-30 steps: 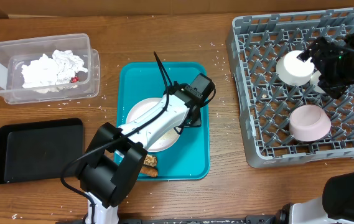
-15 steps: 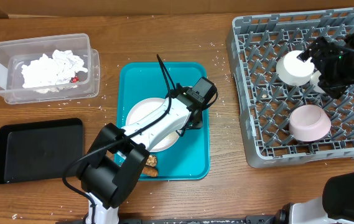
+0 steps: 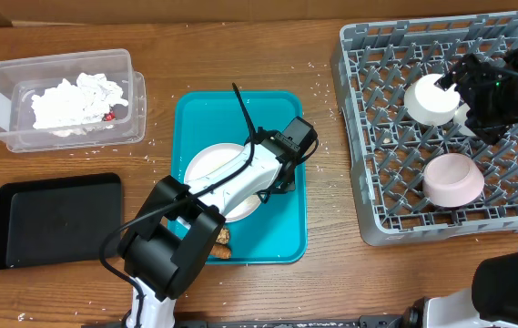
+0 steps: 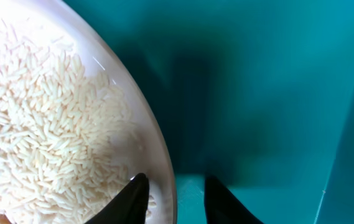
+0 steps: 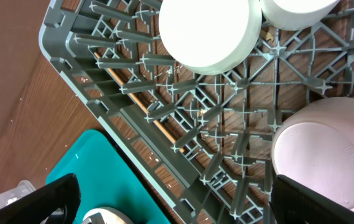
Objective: Sort waste into correct bins and load items into the dishwasher
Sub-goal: 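Reach left gripper to the white rice plate and grasp its rim, then lift the rice plate and carry it left over the black tray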
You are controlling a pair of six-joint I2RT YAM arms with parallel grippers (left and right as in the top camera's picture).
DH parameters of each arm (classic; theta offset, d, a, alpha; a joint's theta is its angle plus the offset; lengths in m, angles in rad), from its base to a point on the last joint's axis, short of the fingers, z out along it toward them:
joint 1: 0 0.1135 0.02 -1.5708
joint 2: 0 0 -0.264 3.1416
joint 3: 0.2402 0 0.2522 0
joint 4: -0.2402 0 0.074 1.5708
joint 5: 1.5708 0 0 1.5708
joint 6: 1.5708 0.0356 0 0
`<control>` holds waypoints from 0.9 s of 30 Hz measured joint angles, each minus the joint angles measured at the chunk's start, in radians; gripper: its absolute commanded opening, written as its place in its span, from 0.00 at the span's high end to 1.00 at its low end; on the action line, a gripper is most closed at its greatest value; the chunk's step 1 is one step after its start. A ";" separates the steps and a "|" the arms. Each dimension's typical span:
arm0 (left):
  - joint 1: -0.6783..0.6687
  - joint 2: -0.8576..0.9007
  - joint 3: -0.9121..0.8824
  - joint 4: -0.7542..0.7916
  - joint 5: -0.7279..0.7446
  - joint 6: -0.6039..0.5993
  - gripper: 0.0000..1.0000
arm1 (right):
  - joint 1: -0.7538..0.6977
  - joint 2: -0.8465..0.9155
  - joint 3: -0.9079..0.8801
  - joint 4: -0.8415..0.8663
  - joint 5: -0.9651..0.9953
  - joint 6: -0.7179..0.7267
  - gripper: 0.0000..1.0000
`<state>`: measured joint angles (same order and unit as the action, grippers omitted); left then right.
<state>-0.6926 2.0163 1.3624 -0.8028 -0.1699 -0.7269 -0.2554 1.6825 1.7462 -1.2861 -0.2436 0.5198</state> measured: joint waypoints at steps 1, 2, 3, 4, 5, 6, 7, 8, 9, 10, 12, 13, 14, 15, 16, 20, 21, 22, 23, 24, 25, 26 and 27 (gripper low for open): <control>0.000 0.000 0.000 -0.008 0.000 -0.001 0.85 | 0.000 0.000 0.000 0.000 0.000 0.000 0.00; 0.000 0.000 0.000 -0.019 -0.004 -0.001 0.89 | 0.000 0.000 0.000 0.000 0.000 0.000 0.00; 0.000 0.000 0.002 -0.032 -0.009 0.001 0.91 | 0.000 0.000 0.000 0.000 0.000 0.000 0.00; 0.000 0.000 0.006 -0.051 -0.018 0.002 0.93 | 0.000 0.000 0.000 0.000 0.000 0.000 0.00; 0.000 0.000 0.013 -0.068 -0.027 0.003 0.94 | 0.000 0.000 0.000 0.000 0.000 0.000 0.00; -0.002 0.000 0.025 -0.091 -0.044 0.003 0.94 | 0.000 0.000 0.000 -0.001 0.000 0.000 0.00; -0.002 0.000 0.040 -0.112 -0.061 0.004 0.96 | 0.000 0.000 0.000 0.000 0.000 0.000 0.00; -0.002 0.000 0.051 -0.124 -0.074 0.003 0.96 | 0.000 0.000 0.000 0.000 0.000 0.000 0.00; -0.002 0.000 0.071 -0.143 -0.090 0.003 0.96 | 0.000 0.000 0.000 -0.001 0.000 0.000 0.00; -0.002 0.000 0.087 -0.156 -0.102 0.003 0.96 | 0.000 0.000 0.000 0.000 0.000 0.000 0.00; -0.002 0.000 0.123 -0.183 -0.122 0.004 0.96 | 0.000 0.000 0.000 0.000 0.000 0.000 0.00; -0.002 0.000 0.139 -0.196 -0.127 0.004 0.96 | 0.000 0.000 0.000 0.000 0.000 0.000 0.00; -0.002 0.000 0.154 -0.209 -0.130 0.004 0.96 | 0.000 0.000 0.000 0.000 0.000 0.000 0.00; -0.002 0.000 0.171 -0.223 -0.135 0.004 0.96 | 0.000 0.000 0.000 0.000 0.000 0.000 0.00; -0.002 0.000 0.183 -0.231 -0.140 0.004 0.96 | 0.000 0.000 0.000 -0.001 0.000 0.000 0.00; -0.002 0.000 0.232 -0.275 -0.167 0.004 0.96 | 0.000 0.000 0.000 -0.001 0.000 0.000 0.00; -0.002 0.000 0.242 -0.283 -0.172 0.004 0.96 | 0.000 0.000 0.000 -0.001 0.000 0.000 0.00; -0.002 0.000 0.252 -0.295 -0.179 0.004 0.96 | 0.000 0.000 0.000 -0.001 0.000 0.000 0.00; -0.002 0.000 0.258 -0.303 -0.184 0.004 0.96 | 0.000 0.000 0.000 0.000 0.000 0.000 0.00; -0.002 0.000 0.267 -0.318 -0.193 0.004 0.96 | 0.000 0.000 0.000 -0.001 0.000 0.000 0.00; -0.002 0.000 0.275 -0.335 -0.202 0.004 0.96 | 0.000 0.000 0.000 -0.001 0.000 0.000 0.00; -0.002 0.001 0.288 -0.363 -0.214 0.003 0.96 | 0.000 0.000 0.000 0.000 0.000 0.000 0.00; -0.002 0.001 0.300 -0.389 -0.227 0.003 0.96 | 0.000 0.000 0.000 0.000 0.000 0.000 0.00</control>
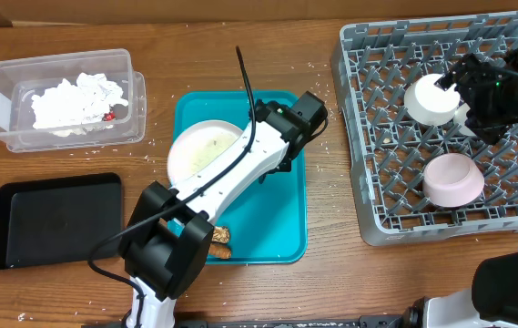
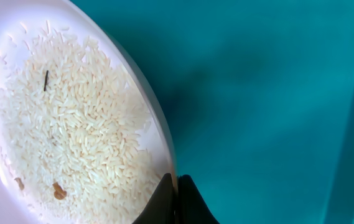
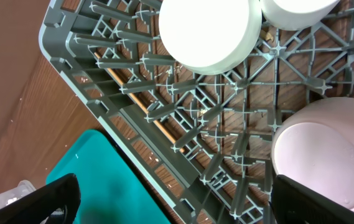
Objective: Sort waste into correct bins and load items into the dishwasher
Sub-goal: 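Lift the rice plate and carry it left over the black tray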
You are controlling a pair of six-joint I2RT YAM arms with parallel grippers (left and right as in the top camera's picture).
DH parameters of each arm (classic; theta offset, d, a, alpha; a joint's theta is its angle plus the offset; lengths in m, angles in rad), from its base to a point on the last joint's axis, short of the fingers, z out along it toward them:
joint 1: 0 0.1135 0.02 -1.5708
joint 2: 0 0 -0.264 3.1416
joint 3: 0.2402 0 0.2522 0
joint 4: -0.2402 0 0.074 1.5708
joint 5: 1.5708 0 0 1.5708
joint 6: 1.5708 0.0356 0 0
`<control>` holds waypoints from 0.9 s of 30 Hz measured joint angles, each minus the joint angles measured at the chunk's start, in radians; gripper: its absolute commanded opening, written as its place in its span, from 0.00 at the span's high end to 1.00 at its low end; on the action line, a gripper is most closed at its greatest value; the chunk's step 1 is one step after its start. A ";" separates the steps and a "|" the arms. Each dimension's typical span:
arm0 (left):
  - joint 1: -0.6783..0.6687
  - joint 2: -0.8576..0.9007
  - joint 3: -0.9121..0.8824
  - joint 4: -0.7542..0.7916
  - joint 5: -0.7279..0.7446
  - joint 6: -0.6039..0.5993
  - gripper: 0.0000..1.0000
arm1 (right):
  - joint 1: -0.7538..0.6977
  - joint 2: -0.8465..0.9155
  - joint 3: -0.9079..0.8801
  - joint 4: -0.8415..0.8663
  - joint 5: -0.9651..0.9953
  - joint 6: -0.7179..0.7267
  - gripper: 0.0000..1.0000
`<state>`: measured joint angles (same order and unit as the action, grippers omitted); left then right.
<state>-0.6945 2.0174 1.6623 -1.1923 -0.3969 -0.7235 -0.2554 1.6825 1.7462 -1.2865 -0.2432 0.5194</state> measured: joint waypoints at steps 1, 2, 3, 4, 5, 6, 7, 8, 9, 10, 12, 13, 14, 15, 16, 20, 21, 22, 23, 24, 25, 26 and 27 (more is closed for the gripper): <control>0.000 0.000 0.015 -0.031 -0.012 -0.001 0.96 | 0.000 0.000 0.000 0.000 0.000 0.001 0.00; 0.000 0.000 0.029 -0.056 -0.024 -0.004 0.96 | 0.000 0.000 0.000 0.000 -0.001 0.001 0.00; 0.002 0.000 0.048 -0.094 -0.034 -0.011 0.96 | 0.000 0.000 0.000 0.000 0.000 0.000 0.00; 0.003 0.002 0.064 -0.124 -0.041 -0.022 0.96 | 0.000 0.000 0.000 0.000 -0.001 0.000 0.00; 0.010 0.002 0.080 -0.152 -0.045 -0.036 0.96 | 0.000 0.000 0.000 0.000 0.000 0.000 0.00; 0.017 0.003 0.100 -0.185 -0.048 -0.055 0.96 | 0.000 0.000 0.000 0.000 0.000 0.001 0.00; 0.025 0.003 0.114 -0.209 -0.049 -0.069 0.96 | 0.000 0.000 0.000 0.000 0.000 0.000 0.00; 0.040 0.003 0.133 -0.237 -0.050 -0.089 0.96 | 0.000 0.000 0.000 0.000 0.000 0.001 0.00; 0.056 0.003 0.150 -0.260 -0.050 -0.105 0.96 | 0.000 0.000 0.000 0.000 -0.001 0.000 0.00; 0.077 0.003 0.165 -0.280 -0.052 -0.119 0.96 | 0.000 0.000 0.000 0.000 0.000 0.000 0.00; 0.130 0.003 0.192 -0.312 -0.053 -0.145 0.96 | 0.000 0.000 0.000 0.000 0.000 0.001 0.00; 0.158 0.002 0.201 -0.322 -0.052 -0.154 0.96 | 0.000 0.000 0.000 0.000 0.000 0.000 0.00; 0.187 0.002 0.207 -0.330 -0.049 -0.162 0.96 | 0.000 0.000 0.000 0.000 0.000 0.000 0.00; 0.218 0.000 0.210 -0.335 -0.042 -0.166 0.96 | 0.000 0.000 0.000 0.000 0.000 0.000 0.00; 0.256 -0.004 0.210 -0.340 -0.031 -0.170 0.96 | 0.000 0.000 0.000 0.000 0.000 0.000 0.00; 0.402 -0.032 0.210 -0.351 0.024 -0.191 0.96 | 0.000 0.000 0.000 0.000 -0.001 0.000 0.00; 0.452 -0.045 0.210 -0.351 0.039 -0.193 0.96 | 0.000 0.000 0.000 0.000 0.000 0.000 0.00; 0.488 -0.055 0.210 -0.351 0.049 -0.195 0.96 | 0.000 0.000 0.000 0.000 0.000 0.001 0.00; 0.526 -0.067 0.211 -0.351 0.061 -0.195 0.96 | 0.000 0.000 0.000 0.000 0.000 0.000 0.00; 0.563 -0.078 0.211 -0.351 0.072 -0.195 0.96 | 0.000 0.000 0.000 0.000 0.000 0.000 0.00; 0.599 -0.087 0.211 -0.351 0.082 -0.195 0.96 | 0.000 0.000 0.000 0.000 0.000 0.001 0.00; 0.641 -0.095 0.211 -0.349 0.097 -0.193 0.96 | 0.000 0.000 0.000 0.000 0.000 0.000 0.00; 0.684 -0.099 0.212 -0.345 0.116 -0.190 0.96 | 0.000 0.000 0.000 0.000 0.000 0.001 0.00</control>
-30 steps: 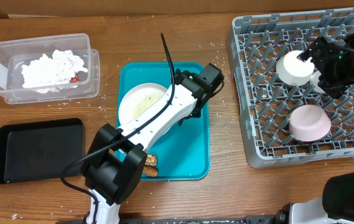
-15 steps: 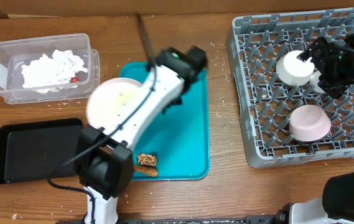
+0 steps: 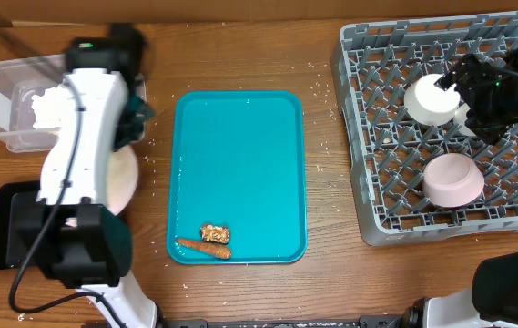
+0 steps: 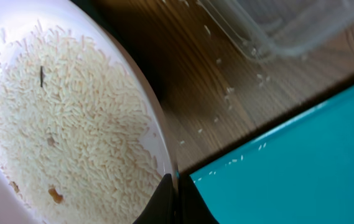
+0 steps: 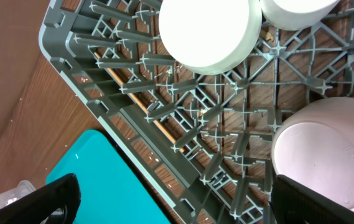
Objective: Sort waste into correct bins and load items into the dishwasher
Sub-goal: 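Lift the rice plate and carry it left over the black tray, then tilt the plate to pour the rice onto the black tray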
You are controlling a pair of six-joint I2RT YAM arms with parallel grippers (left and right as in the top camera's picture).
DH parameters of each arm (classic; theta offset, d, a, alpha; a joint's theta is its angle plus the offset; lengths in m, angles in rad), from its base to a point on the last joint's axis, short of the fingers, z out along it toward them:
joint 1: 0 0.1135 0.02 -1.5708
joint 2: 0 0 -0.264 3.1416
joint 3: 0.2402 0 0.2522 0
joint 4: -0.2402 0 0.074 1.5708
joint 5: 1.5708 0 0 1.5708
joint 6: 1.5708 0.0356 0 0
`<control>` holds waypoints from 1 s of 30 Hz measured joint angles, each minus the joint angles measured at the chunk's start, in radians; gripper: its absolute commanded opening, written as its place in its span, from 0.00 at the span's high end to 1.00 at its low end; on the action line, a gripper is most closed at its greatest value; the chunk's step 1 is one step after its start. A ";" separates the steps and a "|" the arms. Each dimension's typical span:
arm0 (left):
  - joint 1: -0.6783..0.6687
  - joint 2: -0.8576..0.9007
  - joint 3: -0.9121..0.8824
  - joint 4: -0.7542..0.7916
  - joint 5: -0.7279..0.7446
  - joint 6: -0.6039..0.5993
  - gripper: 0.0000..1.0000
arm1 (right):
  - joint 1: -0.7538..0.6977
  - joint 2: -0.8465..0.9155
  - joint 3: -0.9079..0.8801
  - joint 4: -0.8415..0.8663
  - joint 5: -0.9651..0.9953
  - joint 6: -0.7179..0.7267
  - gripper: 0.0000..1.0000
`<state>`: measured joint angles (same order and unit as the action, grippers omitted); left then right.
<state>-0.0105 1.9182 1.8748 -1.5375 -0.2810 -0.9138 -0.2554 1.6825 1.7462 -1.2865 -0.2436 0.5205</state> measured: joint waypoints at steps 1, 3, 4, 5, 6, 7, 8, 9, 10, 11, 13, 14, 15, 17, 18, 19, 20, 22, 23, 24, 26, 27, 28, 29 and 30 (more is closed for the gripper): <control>0.038 -0.002 0.000 0.008 0.019 0.004 0.96 | 0.000 0.000 0.000 0.000 0.000 -0.001 0.00; 0.099 -0.002 0.000 0.033 0.058 0.017 0.96 | 0.000 0.000 0.000 0.000 0.000 -0.001 0.00; 0.127 -0.002 0.000 0.049 0.082 0.029 0.96 | 0.000 0.000 0.000 0.000 0.000 -0.001 0.00; 0.146 -0.002 0.000 0.062 0.097 0.039 0.96 | 0.000 0.000 0.000 0.000 0.000 -0.001 0.00; 0.171 -0.002 0.000 0.079 0.123 0.054 0.96 | 0.000 0.000 0.000 0.000 0.000 -0.001 0.00; 0.195 -0.002 0.000 0.094 0.147 0.068 0.96 | 0.000 0.000 0.000 0.000 0.000 -0.001 0.00; 0.218 -0.002 0.000 0.105 0.173 0.082 0.96 | 0.000 0.000 0.000 0.000 0.000 -0.001 0.00; 0.238 -0.002 0.000 0.111 0.196 0.095 0.96 | 0.000 0.000 0.000 0.000 0.000 -0.001 0.00; 0.260 -0.002 0.000 0.118 0.220 0.107 0.96 | 0.000 0.000 0.000 0.000 0.000 -0.001 0.00; 0.280 -0.002 0.000 0.125 0.238 0.118 0.96 | 0.000 0.000 0.000 0.000 0.000 0.000 0.00; 0.317 -0.002 0.000 0.135 0.271 0.138 0.96 | 0.000 0.000 0.000 0.000 0.000 -0.001 0.00; 0.336 -0.002 -0.001 0.137 0.287 0.145 0.96 | 0.000 0.000 0.000 0.000 0.000 -0.001 0.00; 0.352 -0.002 -0.004 0.143 0.304 0.154 0.96 | 0.000 0.000 0.000 0.000 0.000 -0.001 0.00; 0.380 -0.002 -0.014 0.159 0.333 0.171 0.96 | 0.000 0.000 0.000 0.000 0.000 -0.001 0.00; 0.398 -0.002 -0.028 0.177 0.360 0.183 0.96 | 0.000 0.000 0.000 0.000 0.000 0.000 0.00; 0.410 -0.002 -0.039 0.188 0.375 0.188 0.96 | 0.000 0.000 0.000 0.000 0.000 -0.001 0.00; 0.422 -0.002 -0.055 0.200 0.397 0.193 0.96 | 0.000 0.000 0.000 0.000 0.000 -0.001 0.00; 0.445 -0.002 -0.090 0.210 0.434 0.197 0.96 | 0.000 0.000 0.000 0.000 0.000 -0.001 0.00; 0.455 -0.002 -0.109 0.220 0.451 0.201 0.96 | 0.000 0.000 0.000 0.000 0.000 0.000 0.00; 0.463 -0.002 -0.126 0.229 0.463 0.208 0.96 | 0.000 0.000 0.000 0.000 0.000 -0.001 0.00; 0.478 -0.002 -0.158 0.249 0.480 0.217 0.96 | 0.000 0.000 0.000 0.000 0.000 -0.001 0.00; 0.485 -0.002 -0.172 0.257 0.489 0.222 0.96 | 0.000 0.000 0.000 0.000 0.000 0.000 0.00; 0.492 -0.002 -0.181 0.263 0.499 0.231 0.96 | 0.000 0.000 0.000 0.001 0.000 -0.001 0.00; 0.498 -0.002 -0.188 0.268 0.510 0.237 0.96 | 0.000 0.000 0.000 0.000 0.000 0.000 0.00; 0.506 -0.002 -0.192 0.272 0.526 0.245 0.96 | 0.000 0.000 0.000 -0.001 0.000 0.000 0.00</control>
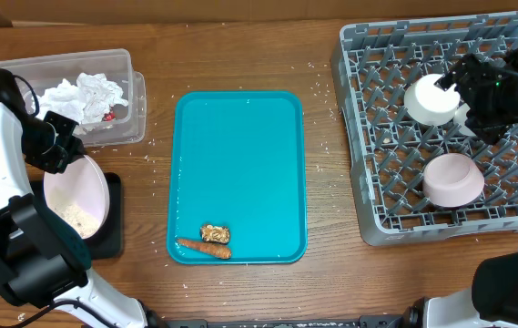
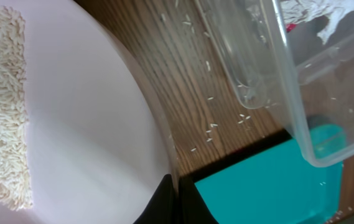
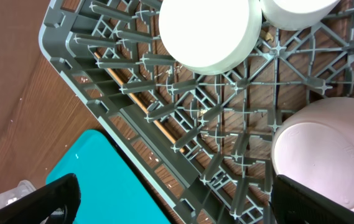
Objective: Sort waste into correct bins and load items into the dishwasher
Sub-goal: 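Tilt the plate to pour the rice onto the black tray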
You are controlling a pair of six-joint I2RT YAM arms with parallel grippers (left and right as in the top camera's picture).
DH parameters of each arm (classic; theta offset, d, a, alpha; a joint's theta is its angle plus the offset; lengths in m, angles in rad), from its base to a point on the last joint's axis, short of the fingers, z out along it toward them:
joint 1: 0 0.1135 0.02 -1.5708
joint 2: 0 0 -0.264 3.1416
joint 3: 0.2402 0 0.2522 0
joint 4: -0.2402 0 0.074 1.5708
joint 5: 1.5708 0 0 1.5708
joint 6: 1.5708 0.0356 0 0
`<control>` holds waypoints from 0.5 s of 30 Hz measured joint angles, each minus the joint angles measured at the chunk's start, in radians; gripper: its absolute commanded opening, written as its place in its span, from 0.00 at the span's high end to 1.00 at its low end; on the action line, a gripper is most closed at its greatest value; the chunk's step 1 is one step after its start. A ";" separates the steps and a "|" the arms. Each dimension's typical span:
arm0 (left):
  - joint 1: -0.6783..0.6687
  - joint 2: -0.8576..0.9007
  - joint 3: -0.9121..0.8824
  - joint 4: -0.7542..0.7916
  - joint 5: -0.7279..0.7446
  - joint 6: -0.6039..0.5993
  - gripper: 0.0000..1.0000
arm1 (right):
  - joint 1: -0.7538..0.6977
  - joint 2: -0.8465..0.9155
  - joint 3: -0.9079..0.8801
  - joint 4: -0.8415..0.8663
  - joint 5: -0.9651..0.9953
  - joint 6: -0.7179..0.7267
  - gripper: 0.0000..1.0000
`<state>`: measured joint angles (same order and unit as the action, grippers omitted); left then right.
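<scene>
My left gripper (image 1: 67,155) is shut on the rim of a white plate (image 1: 75,196), holding it tilted over the black tray (image 1: 114,219) at the left. The rice (image 1: 78,217) has gathered at the plate's lower edge. In the left wrist view the plate (image 2: 83,124) is mostly bare, with rice at the far left and my fingertips (image 2: 178,199) pinched on the rim. My right gripper (image 1: 477,91) hangs open and empty over the grey dish rack (image 1: 359,137), with its fingers wide apart (image 3: 177,205) in the wrist view.
A clear bin (image 1: 86,96) of crumpled paper stands just behind the plate. The teal tray (image 1: 240,173) holds a carrot (image 1: 202,246) and a food chunk (image 1: 214,233) at its front. In the rack sit a white cup (image 1: 431,98) and a pink bowl (image 1: 452,179).
The plate was beside the clear bin with rice spread across it. Now it is nearer the front, tilted over the black tray, with the rice heaped at one edge. The right arm has not moved.
My left gripper stood open around the rim of the plate on the teal tray. Then it was shut on the rim with the plate lifted. Then the plate was at the left by the clear bin, and now it tilts over the black tray.
</scene>
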<state>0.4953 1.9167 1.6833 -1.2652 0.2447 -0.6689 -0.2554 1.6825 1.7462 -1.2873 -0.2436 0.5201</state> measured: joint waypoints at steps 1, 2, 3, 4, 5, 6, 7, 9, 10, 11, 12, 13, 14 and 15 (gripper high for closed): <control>0.007 0.000 -0.002 0.006 0.018 0.012 0.96 | 0.000 0.000 0.000 0.000 0.000 -0.001 0.00; 0.014 0.000 -0.002 0.009 0.038 0.020 0.96 | 0.000 0.000 0.000 0.000 0.000 0.000 0.00; 0.021 0.000 -0.002 0.011 0.059 0.029 0.96 | 0.000 0.000 0.000 0.001 0.000 0.000 0.00; 0.028 0.000 -0.002 0.012 0.074 0.037 0.96 | 0.000 0.000 0.000 0.000 0.000 0.000 0.00; 0.036 0.000 -0.002 0.008 0.092 0.045 0.96 | 0.000 0.000 0.000 0.001 0.000 0.000 0.00; 0.043 0.000 -0.002 0.004 0.107 0.051 0.96 | 0.000 0.000 0.000 0.001 0.000 0.000 0.00; 0.052 0.000 -0.003 -0.002 0.124 0.060 0.96 | 0.000 0.000 0.000 0.001 0.000 0.000 0.00; 0.072 0.000 -0.003 -0.014 0.164 0.079 0.96 | 0.000 0.000 0.000 0.000 0.000 0.000 0.00; 0.084 0.000 -0.003 -0.022 0.187 0.091 0.96 | 0.000 0.000 0.000 0.001 0.000 0.000 0.00; 0.099 0.000 -0.004 -0.030 0.212 0.103 0.96 | 0.000 0.000 0.000 0.001 0.000 0.000 0.00; 0.111 0.000 -0.003 -0.035 0.231 0.113 0.96 | 0.000 0.000 0.000 0.001 0.000 0.000 0.00; 0.122 0.000 -0.003 -0.043 0.251 0.123 0.96 | 0.000 0.000 0.000 0.001 0.000 0.000 0.00; 0.145 0.000 -0.004 -0.052 0.283 0.142 0.96 | 0.000 0.000 0.000 0.000 0.000 0.000 0.00; 0.161 0.000 -0.004 -0.052 0.298 0.154 0.96 | 0.000 0.000 0.000 0.001 0.000 -0.001 0.00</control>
<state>0.6563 1.9167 1.6794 -1.3174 0.5430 -0.5148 -0.2554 1.6825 1.7462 -1.2865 -0.2436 0.5194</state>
